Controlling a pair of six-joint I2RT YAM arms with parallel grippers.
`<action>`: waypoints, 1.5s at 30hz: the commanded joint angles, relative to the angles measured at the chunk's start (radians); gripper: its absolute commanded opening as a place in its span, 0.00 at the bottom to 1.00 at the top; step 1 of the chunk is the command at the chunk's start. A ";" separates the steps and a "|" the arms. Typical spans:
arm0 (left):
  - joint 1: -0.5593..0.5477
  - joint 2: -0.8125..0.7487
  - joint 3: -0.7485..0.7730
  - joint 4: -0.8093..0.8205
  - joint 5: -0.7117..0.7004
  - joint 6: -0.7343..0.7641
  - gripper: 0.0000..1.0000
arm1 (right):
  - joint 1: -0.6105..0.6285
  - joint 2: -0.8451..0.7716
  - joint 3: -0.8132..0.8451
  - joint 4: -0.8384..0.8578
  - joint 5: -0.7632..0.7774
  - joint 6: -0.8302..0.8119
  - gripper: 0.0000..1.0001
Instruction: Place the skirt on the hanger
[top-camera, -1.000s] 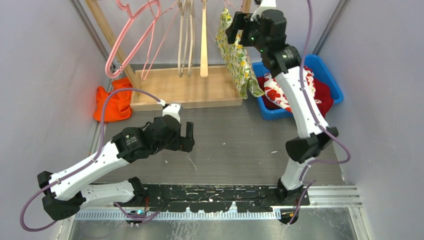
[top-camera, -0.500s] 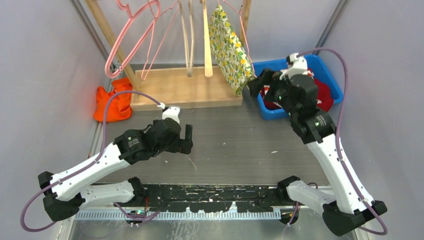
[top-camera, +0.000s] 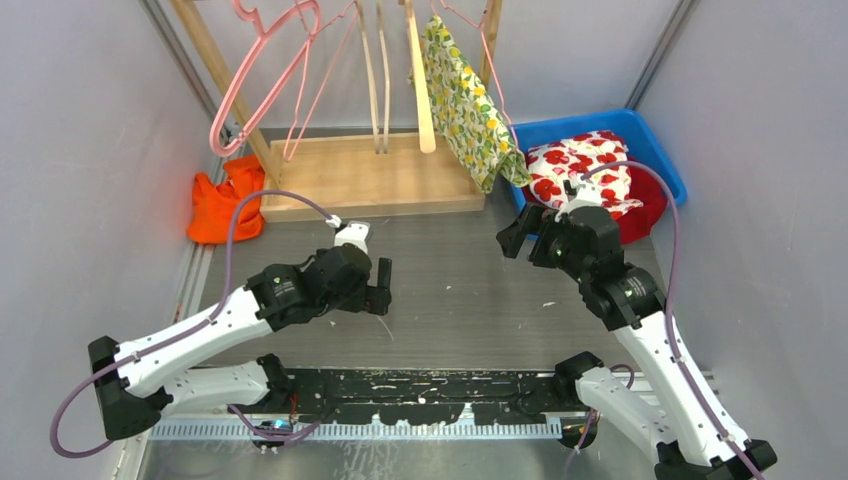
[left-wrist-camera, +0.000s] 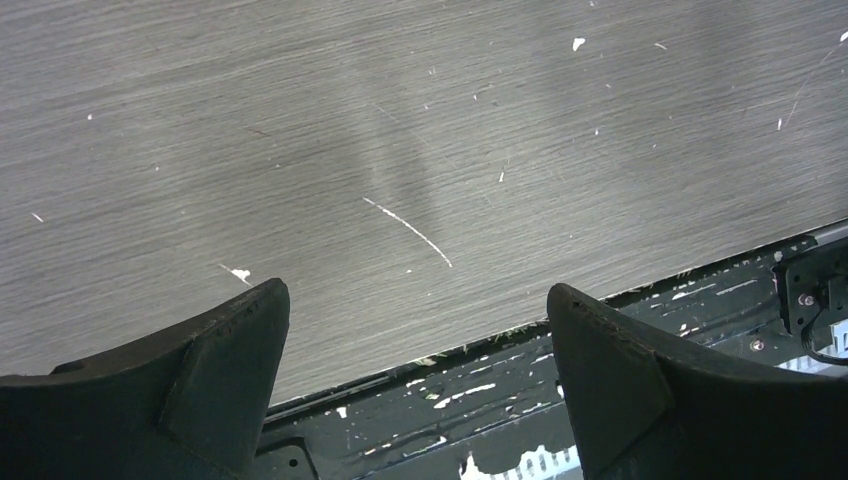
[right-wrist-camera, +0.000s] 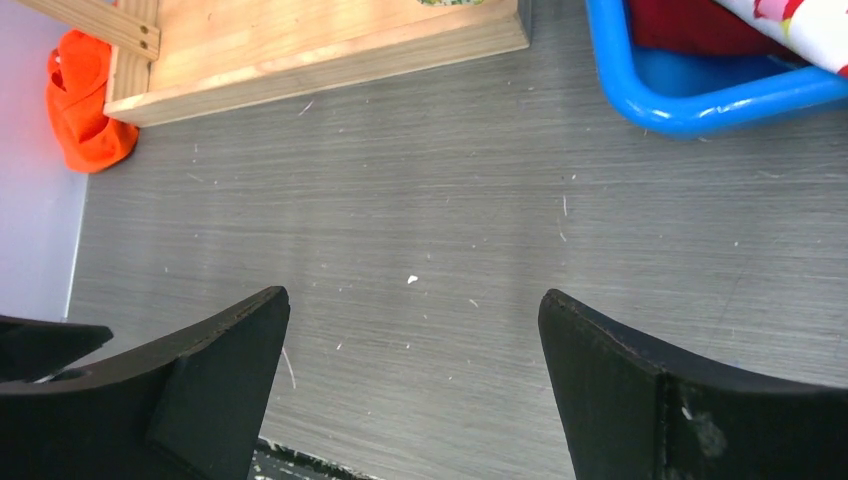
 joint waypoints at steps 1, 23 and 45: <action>0.005 0.008 -0.007 0.063 0.012 -0.030 1.00 | -0.001 -0.032 -0.022 0.004 -0.041 0.027 1.00; 0.004 -0.108 -0.137 0.157 0.032 -0.038 1.00 | -0.430 0.490 0.508 -0.147 0.205 0.046 0.69; 0.005 -0.044 -0.163 0.237 0.097 -0.014 1.00 | -0.661 0.552 0.235 0.034 0.123 0.103 0.87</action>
